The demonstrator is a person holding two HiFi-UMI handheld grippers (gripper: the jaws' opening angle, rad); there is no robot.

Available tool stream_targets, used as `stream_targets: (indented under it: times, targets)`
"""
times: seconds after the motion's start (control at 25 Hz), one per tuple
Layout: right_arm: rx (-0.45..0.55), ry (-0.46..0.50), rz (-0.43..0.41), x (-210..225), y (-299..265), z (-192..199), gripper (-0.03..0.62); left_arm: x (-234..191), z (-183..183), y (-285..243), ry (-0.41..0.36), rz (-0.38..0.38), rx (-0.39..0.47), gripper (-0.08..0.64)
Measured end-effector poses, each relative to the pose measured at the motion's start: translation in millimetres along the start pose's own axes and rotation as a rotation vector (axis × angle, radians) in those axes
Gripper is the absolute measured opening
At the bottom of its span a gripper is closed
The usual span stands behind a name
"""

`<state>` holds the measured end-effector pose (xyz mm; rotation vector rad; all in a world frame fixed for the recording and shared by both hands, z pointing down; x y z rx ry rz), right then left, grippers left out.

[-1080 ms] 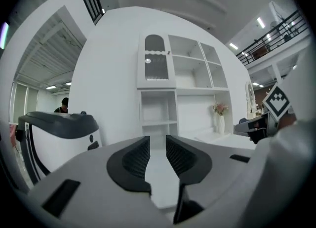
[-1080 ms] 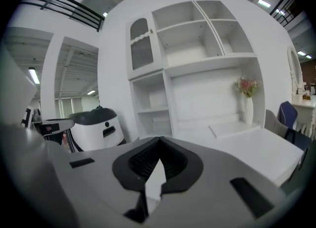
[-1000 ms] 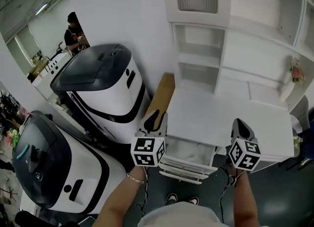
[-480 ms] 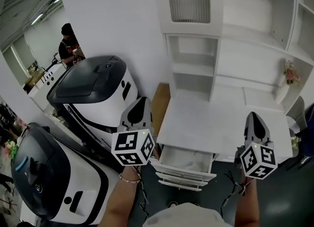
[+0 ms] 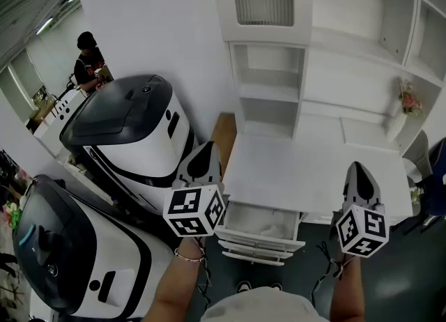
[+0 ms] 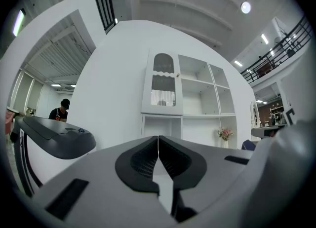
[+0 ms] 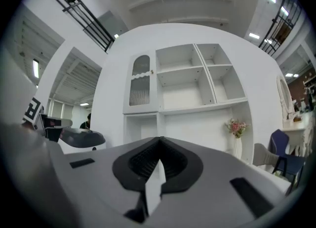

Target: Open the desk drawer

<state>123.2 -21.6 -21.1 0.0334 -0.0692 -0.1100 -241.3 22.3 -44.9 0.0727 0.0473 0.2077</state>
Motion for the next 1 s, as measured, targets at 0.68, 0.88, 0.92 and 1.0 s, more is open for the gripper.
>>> stream_targets:
  times: [0.68, 0.88, 0.92, 1.0]
  targets:
    - [-0.031, -0.015, -0.014, -3, 11, 3, 0.005, 5, 8, 7, 0.027, 0.017, -0.033, 0.021]
    - [-0.043, -0.014, -0.013, -3, 13, 5, 0.005, 8, 11, 9, 0.033, 0.029, -0.047, 0.021]
    - [-0.046, -0.015, -0.014, -3, 14, 6, 0.005, 8, 12, 10, 0.034, 0.030, -0.049, 0.021]
    - [-0.051, -0.017, -0.017, -3, 15, 7, 0.005, 8, 13, 10, 0.035, 0.031, -0.053, 0.021]
Point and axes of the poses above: the fingertips, and each gripper's own axes: y backward along the fingers, x to its right, z out of its underside, the point moved 10 cm from there along y, backward along the fingers, and after that the axes turned 11 degrees about z, right-handed, at the moved point
